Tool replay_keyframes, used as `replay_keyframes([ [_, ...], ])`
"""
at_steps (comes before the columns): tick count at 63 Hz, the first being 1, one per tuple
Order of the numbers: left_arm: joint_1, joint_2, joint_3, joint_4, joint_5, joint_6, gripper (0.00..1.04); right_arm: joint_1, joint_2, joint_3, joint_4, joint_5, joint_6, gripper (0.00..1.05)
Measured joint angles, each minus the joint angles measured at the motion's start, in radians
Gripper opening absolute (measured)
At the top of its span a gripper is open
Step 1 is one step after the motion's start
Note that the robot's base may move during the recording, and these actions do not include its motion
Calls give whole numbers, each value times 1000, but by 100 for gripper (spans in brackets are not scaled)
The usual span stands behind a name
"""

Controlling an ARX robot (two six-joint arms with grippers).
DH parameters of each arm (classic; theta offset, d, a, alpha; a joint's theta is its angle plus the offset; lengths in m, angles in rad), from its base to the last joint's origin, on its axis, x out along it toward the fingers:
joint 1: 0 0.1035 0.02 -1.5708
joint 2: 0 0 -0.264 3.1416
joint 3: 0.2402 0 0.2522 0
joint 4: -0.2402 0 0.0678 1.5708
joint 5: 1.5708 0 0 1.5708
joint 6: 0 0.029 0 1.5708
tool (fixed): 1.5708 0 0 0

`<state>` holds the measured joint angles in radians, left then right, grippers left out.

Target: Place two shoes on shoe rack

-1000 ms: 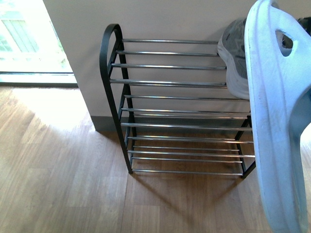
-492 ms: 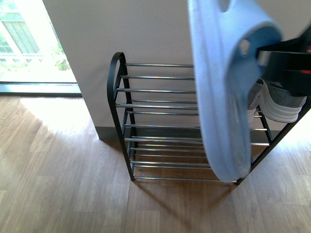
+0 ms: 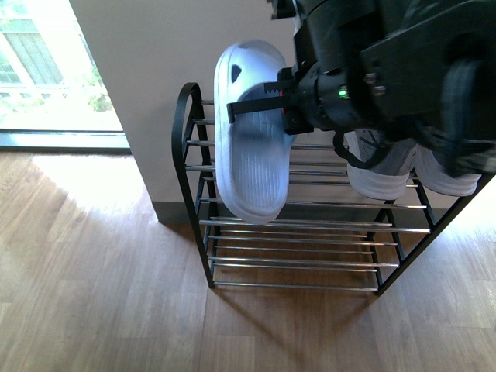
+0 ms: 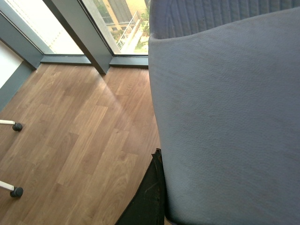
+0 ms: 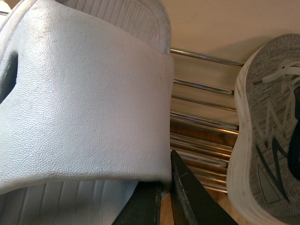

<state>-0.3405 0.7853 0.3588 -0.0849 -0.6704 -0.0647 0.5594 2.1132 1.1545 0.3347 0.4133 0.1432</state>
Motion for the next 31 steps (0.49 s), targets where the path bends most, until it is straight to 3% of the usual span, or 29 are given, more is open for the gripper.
replay_keyframes([
  [31, 0, 0, 0, 0, 0, 0, 2, -101, 370, 428, -100, 167, -198, 1],
])
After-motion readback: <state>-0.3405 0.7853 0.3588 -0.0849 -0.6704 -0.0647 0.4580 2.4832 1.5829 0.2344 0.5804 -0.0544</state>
